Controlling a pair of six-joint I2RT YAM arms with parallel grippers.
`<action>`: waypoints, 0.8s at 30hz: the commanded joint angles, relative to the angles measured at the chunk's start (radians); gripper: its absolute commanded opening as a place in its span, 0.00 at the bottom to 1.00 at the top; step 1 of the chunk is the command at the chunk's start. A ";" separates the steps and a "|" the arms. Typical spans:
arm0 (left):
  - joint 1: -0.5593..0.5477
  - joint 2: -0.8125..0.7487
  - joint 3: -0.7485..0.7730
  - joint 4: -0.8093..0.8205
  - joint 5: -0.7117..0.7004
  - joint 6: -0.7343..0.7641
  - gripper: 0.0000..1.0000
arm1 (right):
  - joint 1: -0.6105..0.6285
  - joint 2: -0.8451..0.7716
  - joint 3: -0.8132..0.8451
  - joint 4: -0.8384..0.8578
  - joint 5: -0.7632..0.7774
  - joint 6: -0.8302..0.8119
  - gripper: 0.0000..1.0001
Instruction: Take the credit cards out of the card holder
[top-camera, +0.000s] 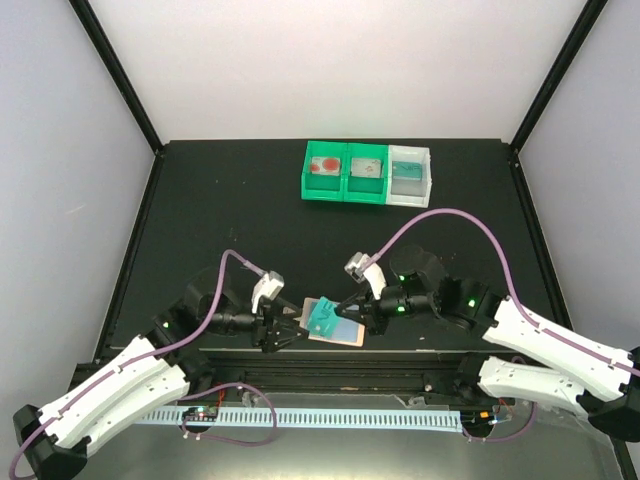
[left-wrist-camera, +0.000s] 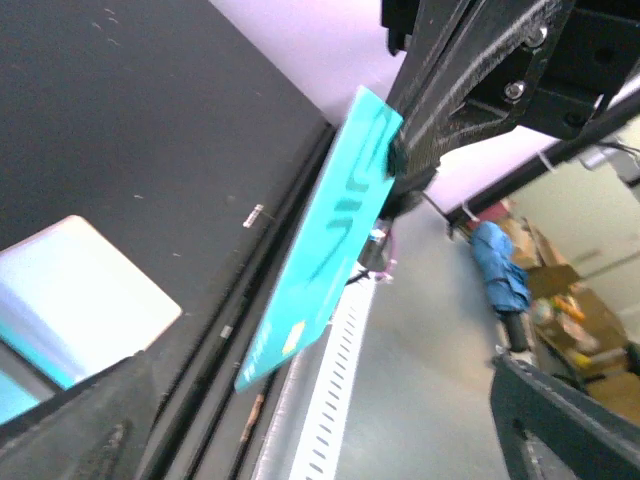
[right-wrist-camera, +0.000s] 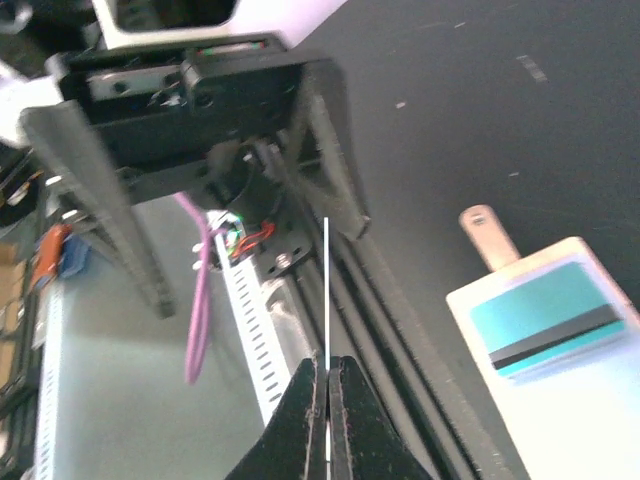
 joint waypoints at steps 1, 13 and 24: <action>0.002 -0.043 0.055 -0.074 -0.203 -0.008 0.99 | -0.034 -0.012 -0.015 0.018 0.217 0.049 0.01; 0.003 -0.033 0.071 -0.067 -0.577 0.008 0.99 | -0.328 0.084 0.022 0.160 0.505 0.093 0.01; 0.003 -0.015 0.055 -0.022 -0.682 0.084 0.99 | -0.648 0.345 0.174 0.304 0.473 0.078 0.01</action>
